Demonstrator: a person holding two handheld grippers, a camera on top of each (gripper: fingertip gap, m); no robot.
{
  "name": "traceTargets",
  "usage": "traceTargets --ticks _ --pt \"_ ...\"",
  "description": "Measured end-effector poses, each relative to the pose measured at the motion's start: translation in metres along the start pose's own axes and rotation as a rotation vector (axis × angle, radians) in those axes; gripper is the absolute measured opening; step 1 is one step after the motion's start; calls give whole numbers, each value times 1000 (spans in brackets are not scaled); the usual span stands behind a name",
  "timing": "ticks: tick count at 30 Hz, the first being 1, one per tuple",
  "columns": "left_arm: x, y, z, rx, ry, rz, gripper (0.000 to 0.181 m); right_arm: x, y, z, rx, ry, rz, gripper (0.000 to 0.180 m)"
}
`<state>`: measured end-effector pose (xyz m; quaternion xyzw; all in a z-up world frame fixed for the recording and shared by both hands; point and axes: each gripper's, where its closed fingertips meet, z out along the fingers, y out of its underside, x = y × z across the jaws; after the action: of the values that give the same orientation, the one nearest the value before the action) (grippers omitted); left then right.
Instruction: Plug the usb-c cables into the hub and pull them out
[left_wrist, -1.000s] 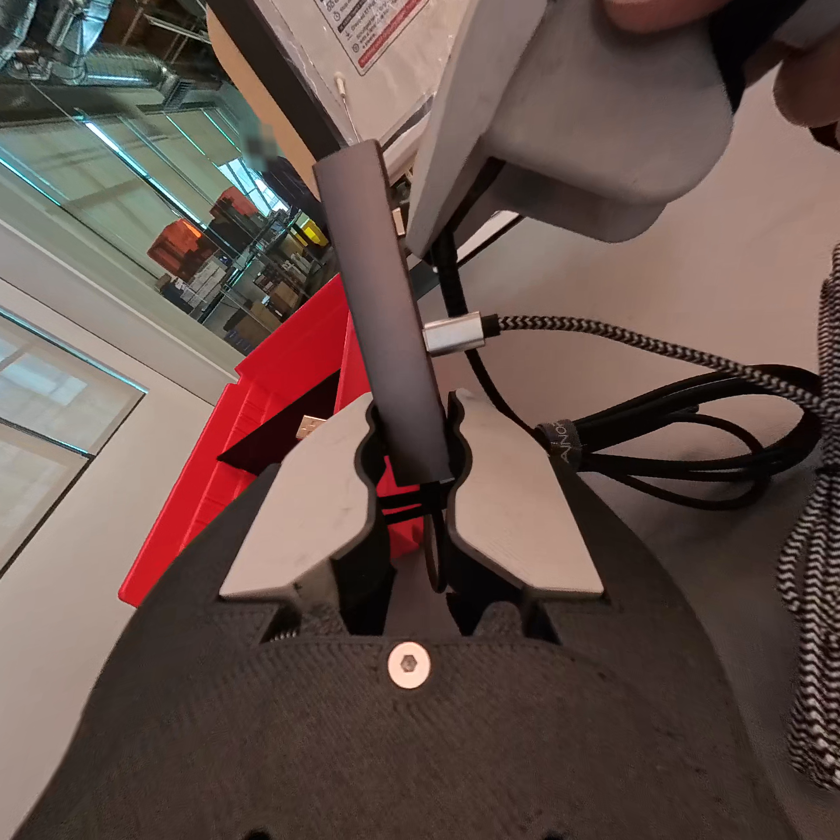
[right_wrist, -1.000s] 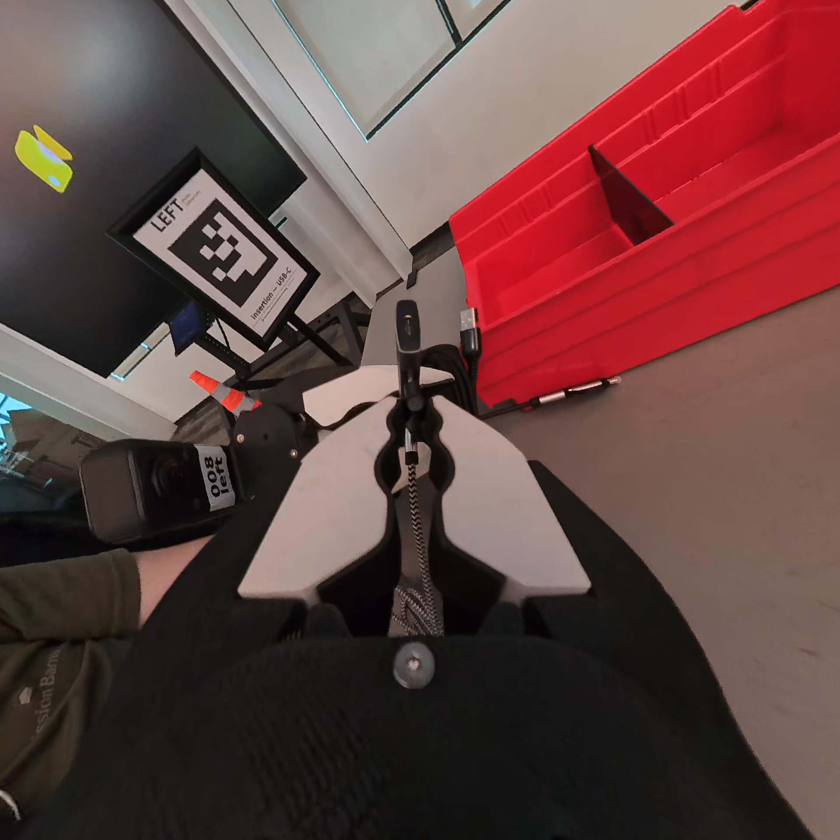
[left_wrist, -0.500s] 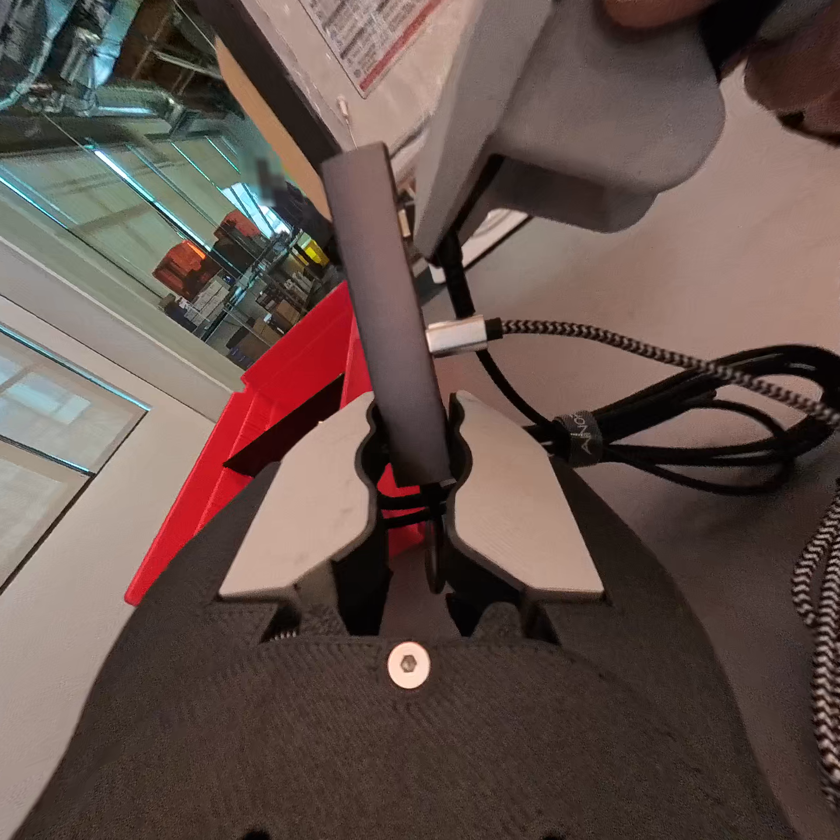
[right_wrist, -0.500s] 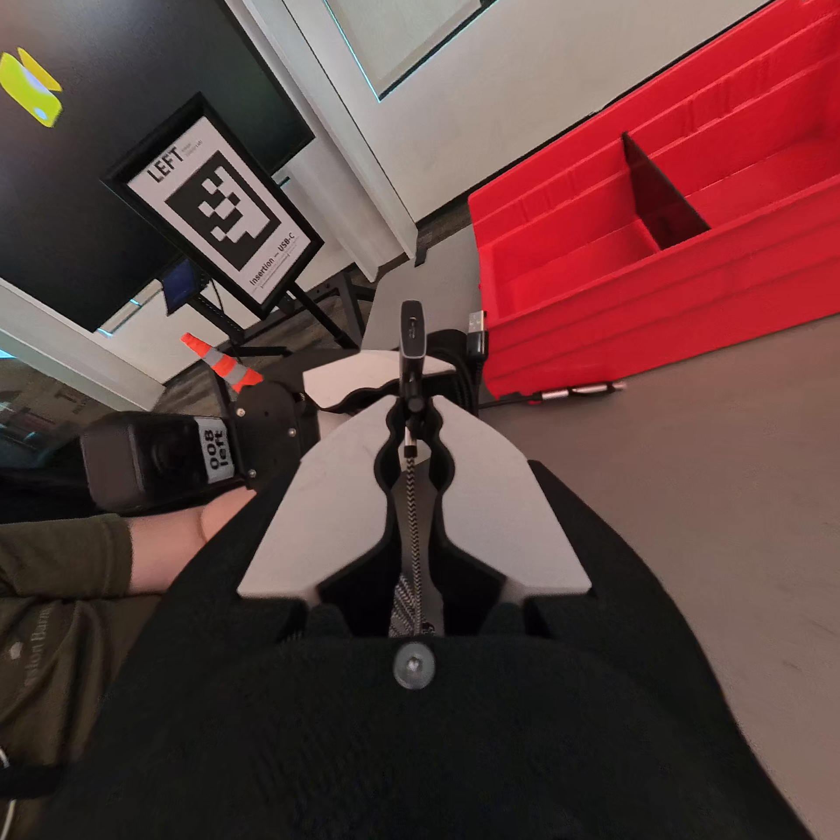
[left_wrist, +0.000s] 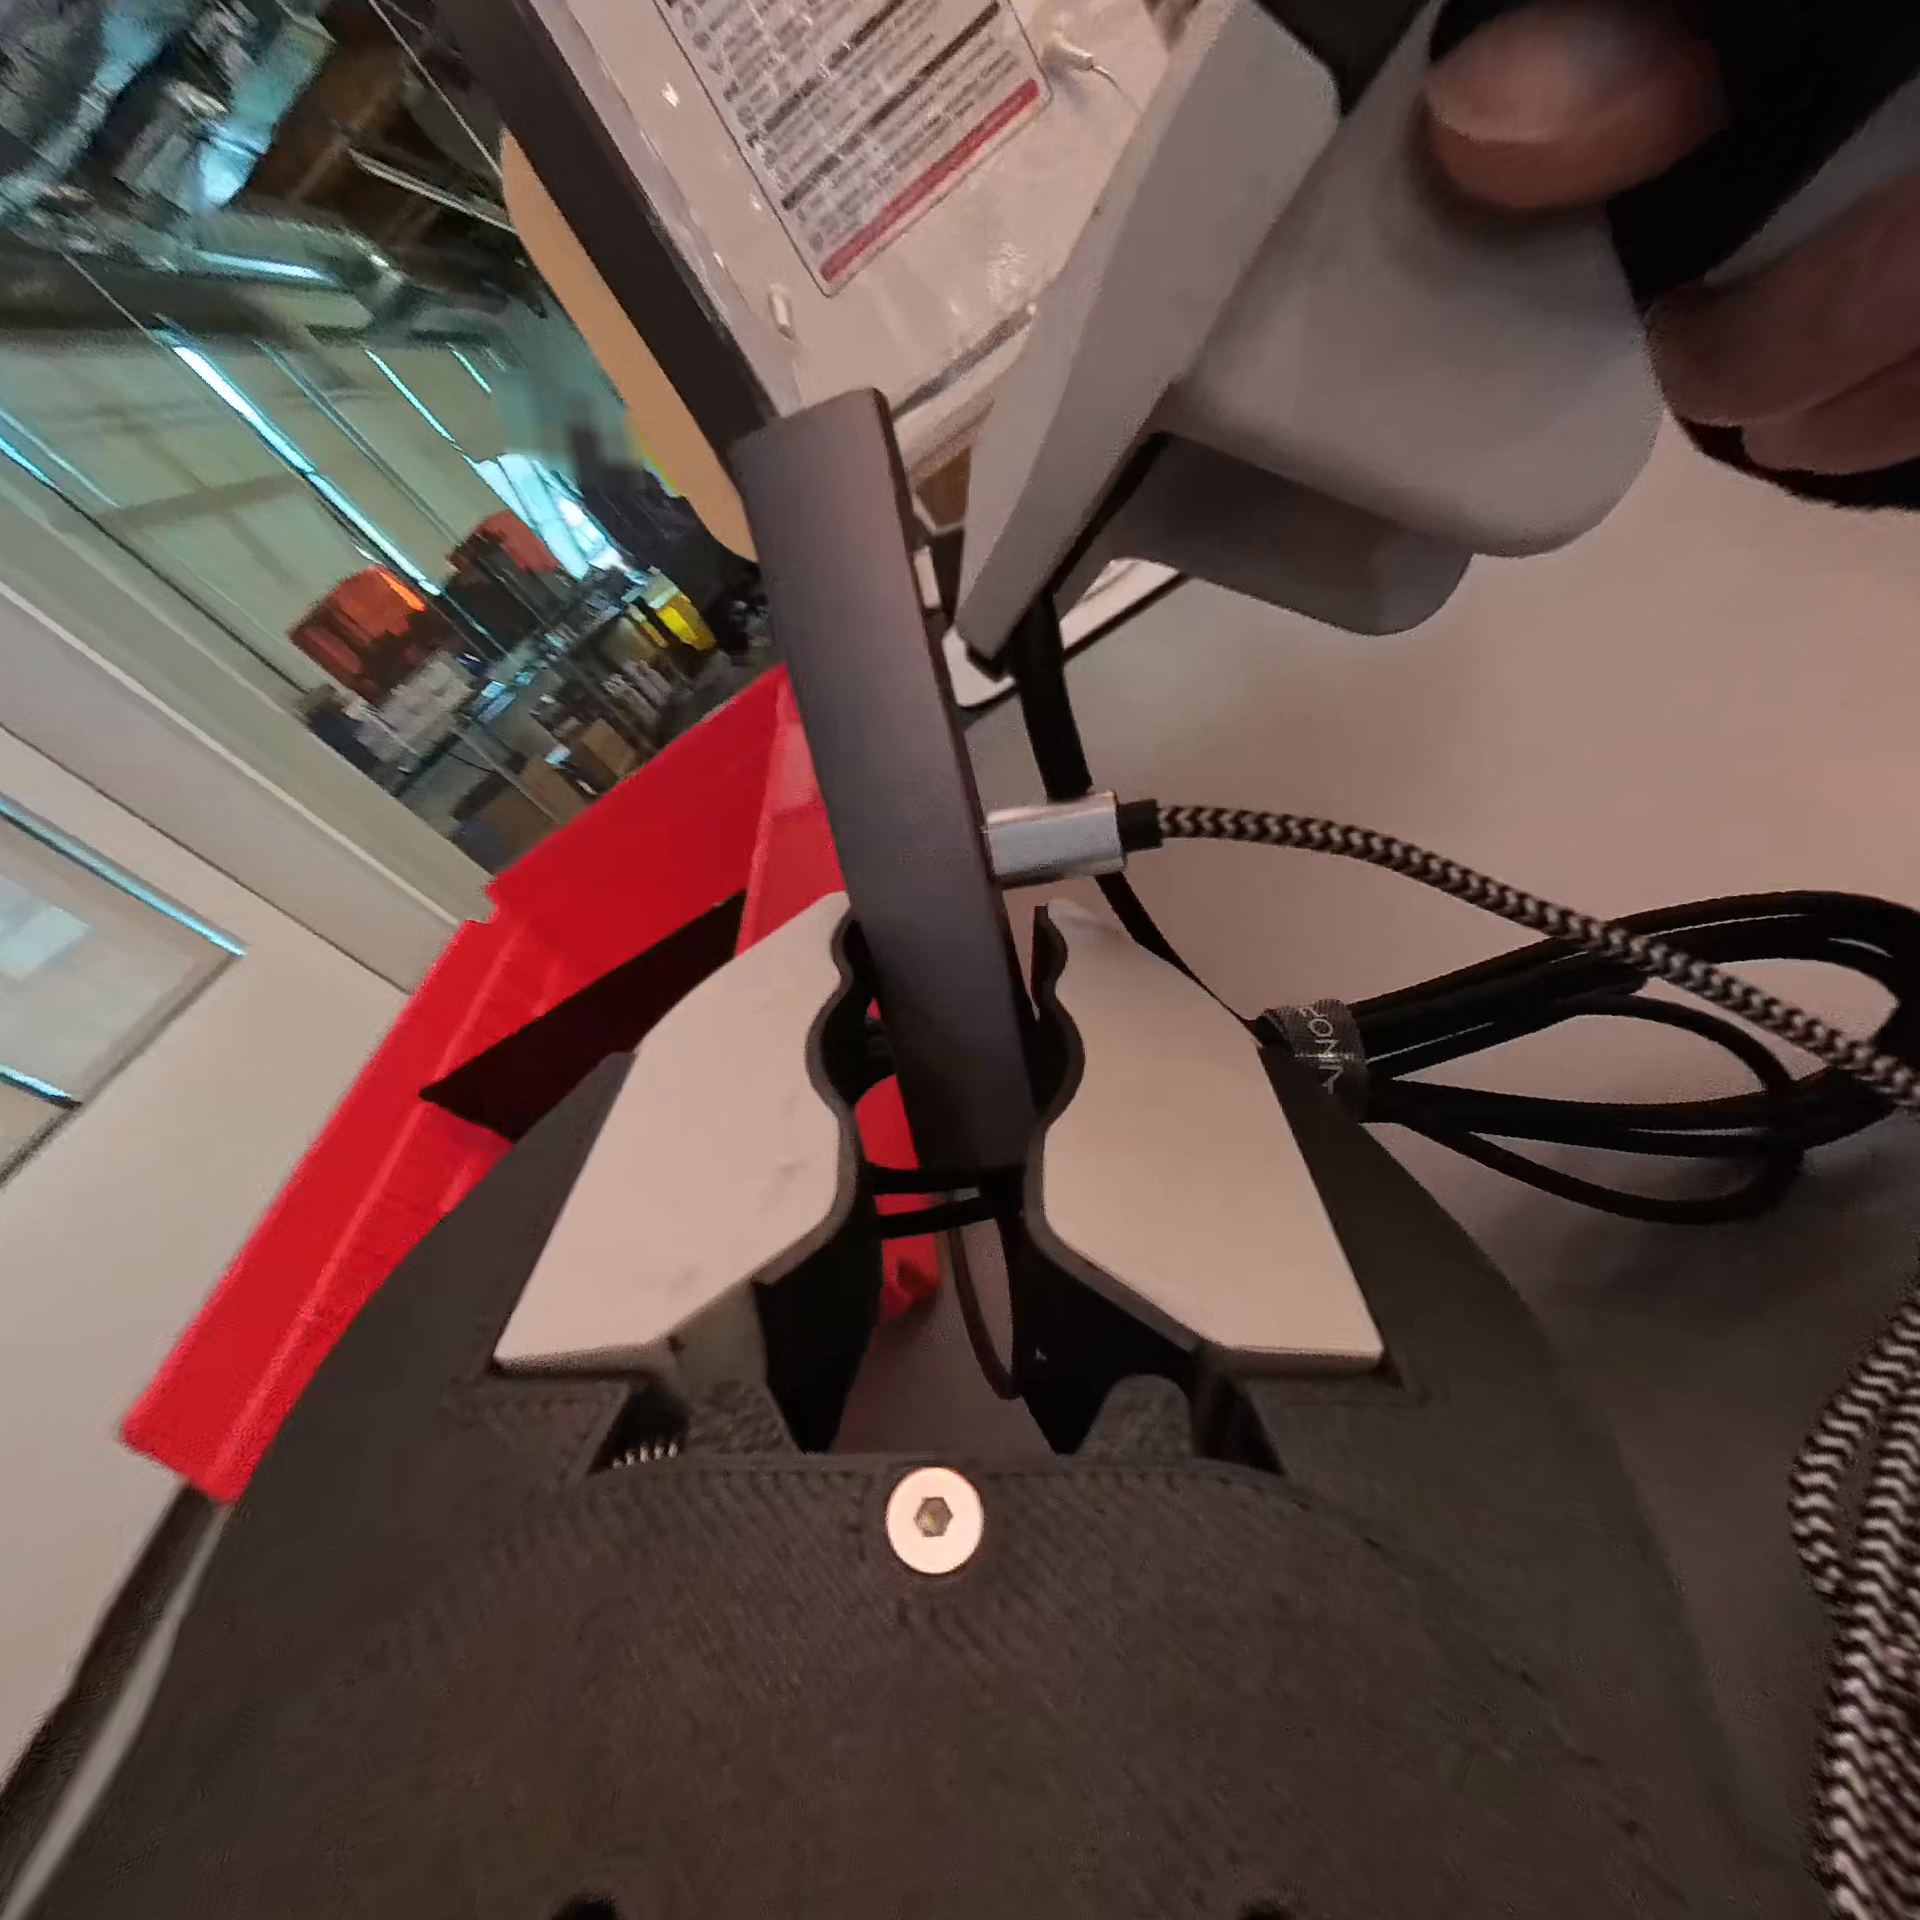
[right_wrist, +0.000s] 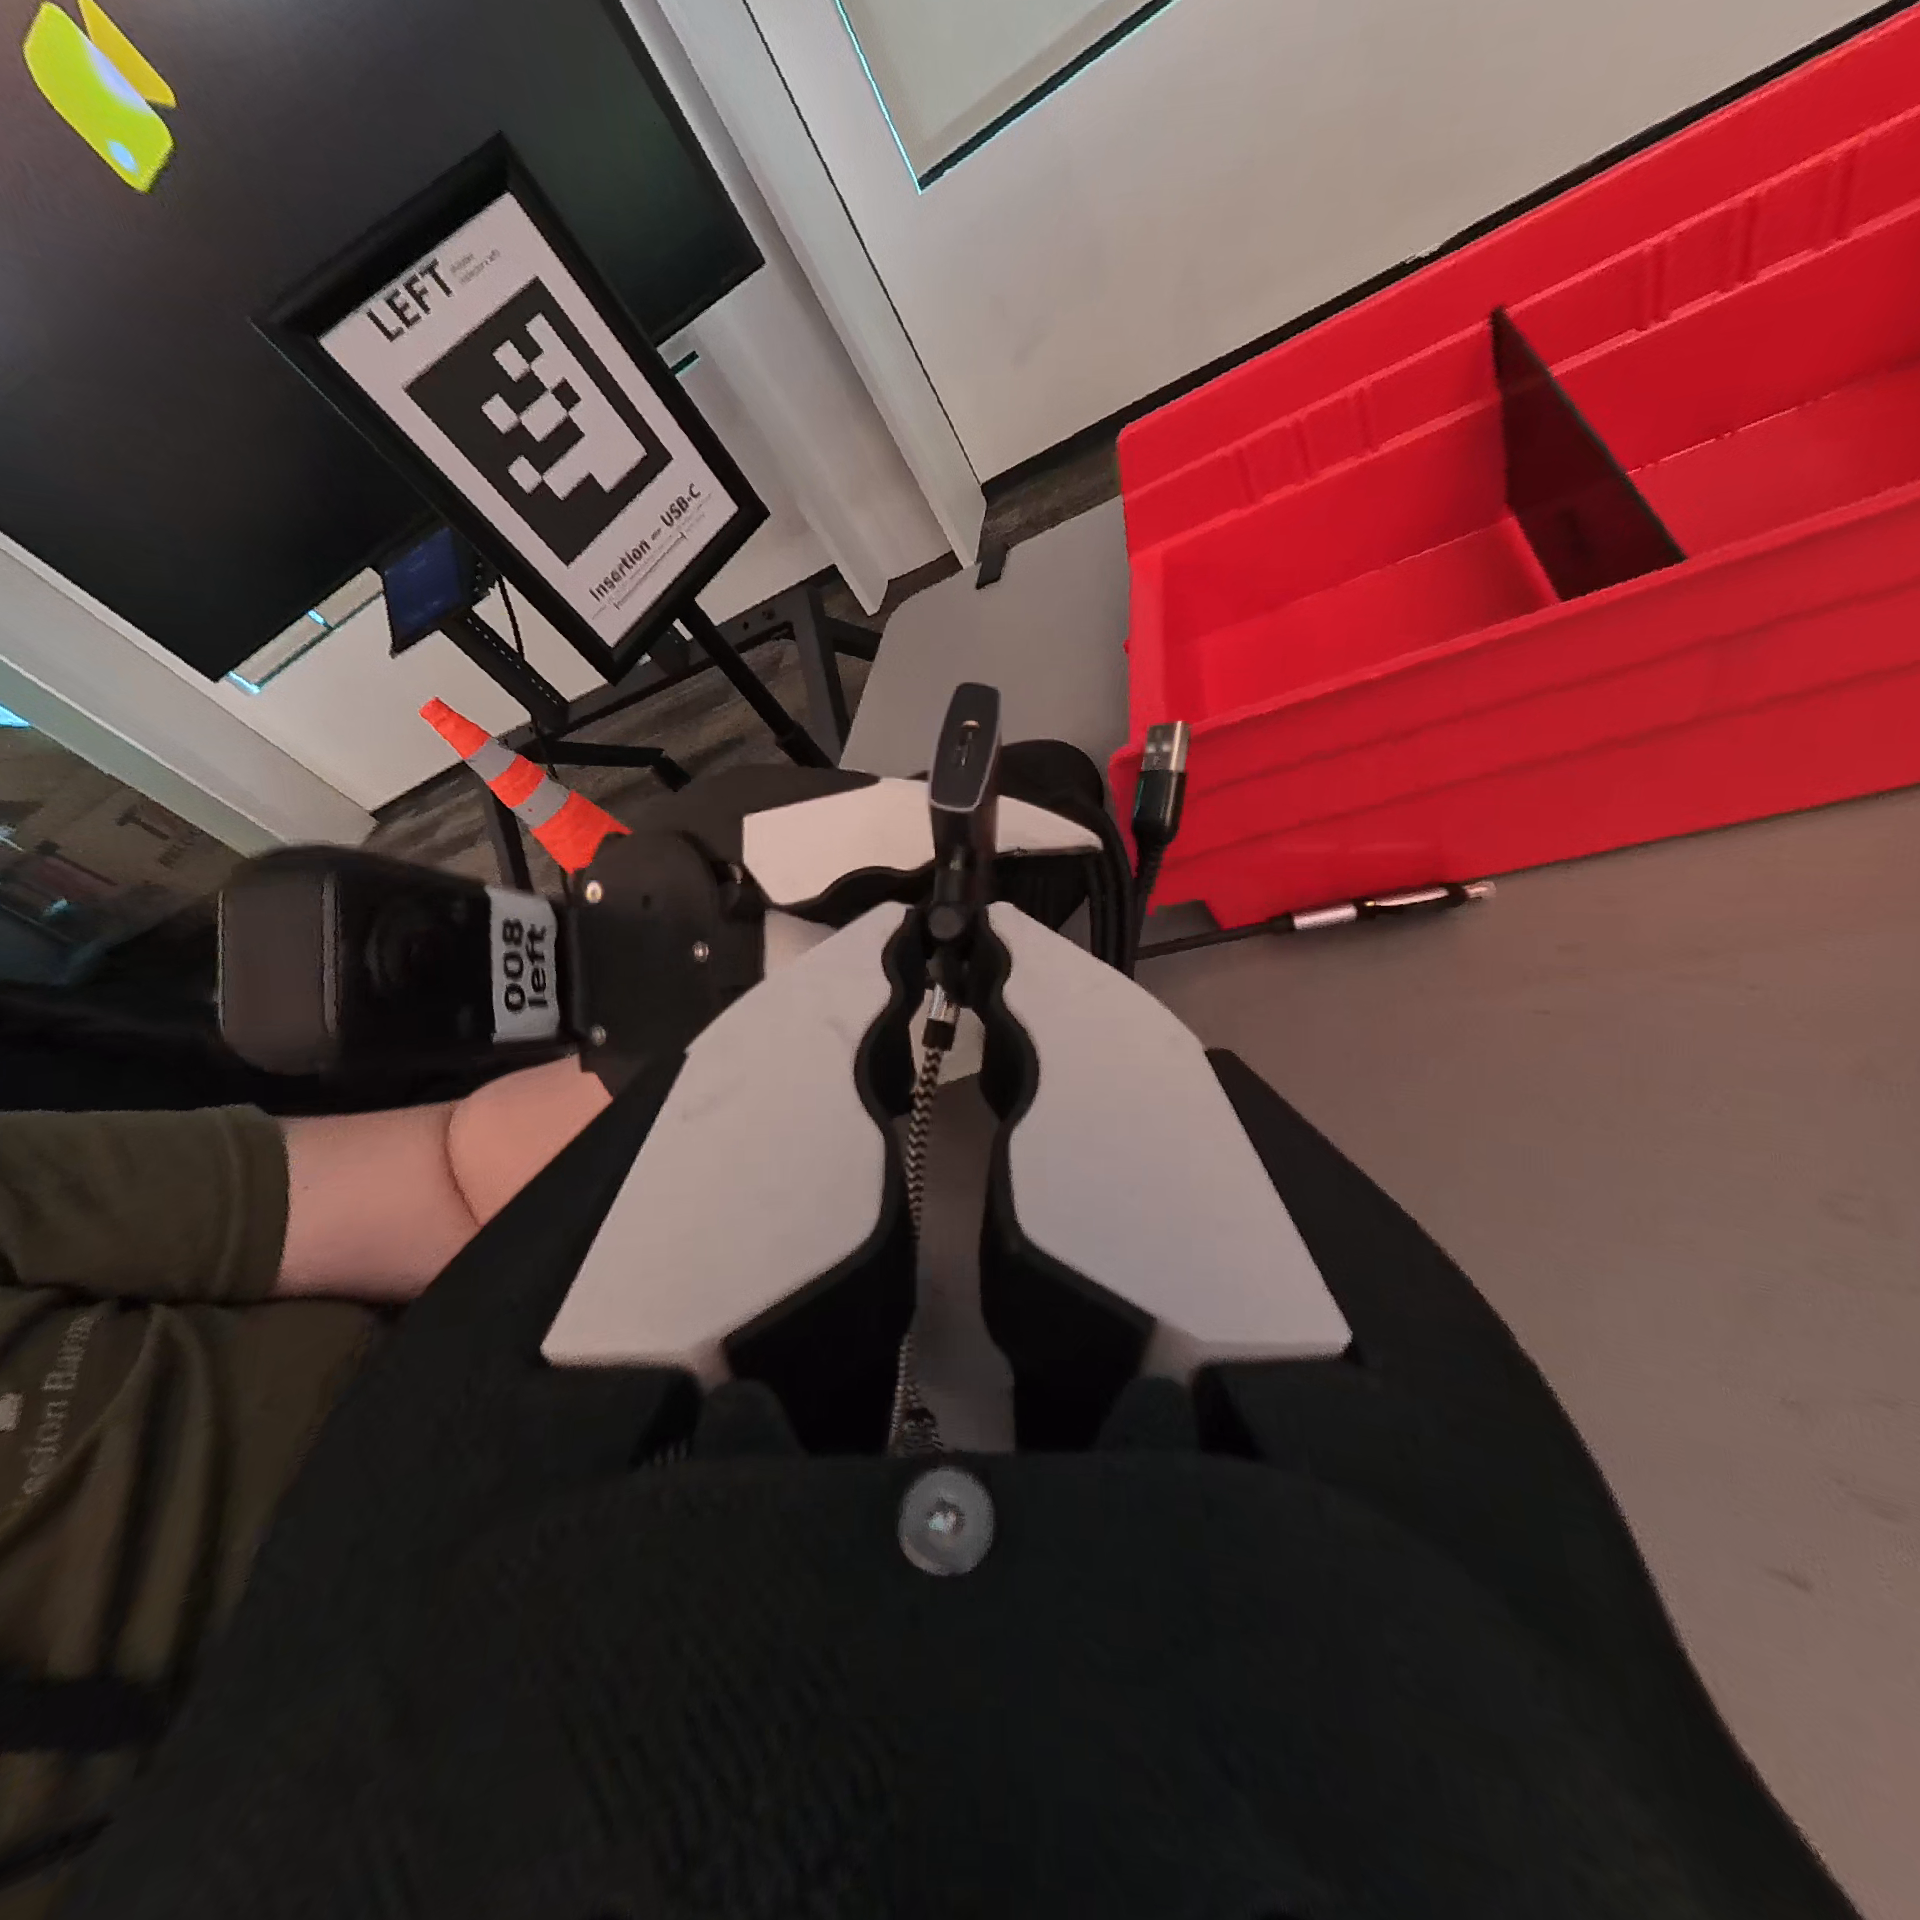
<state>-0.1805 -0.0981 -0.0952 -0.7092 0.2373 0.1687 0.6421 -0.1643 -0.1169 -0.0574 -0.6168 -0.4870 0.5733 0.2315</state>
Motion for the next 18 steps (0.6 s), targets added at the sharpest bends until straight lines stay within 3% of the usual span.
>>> traceTargets --ticks 4,18 --pt "3 1 -1 -5 72 -69 25 0 3 1 -25 2 -15 8" --pt "1 10 -8 -36 -59 242 28 5 15 6 -84 -4 39 8"
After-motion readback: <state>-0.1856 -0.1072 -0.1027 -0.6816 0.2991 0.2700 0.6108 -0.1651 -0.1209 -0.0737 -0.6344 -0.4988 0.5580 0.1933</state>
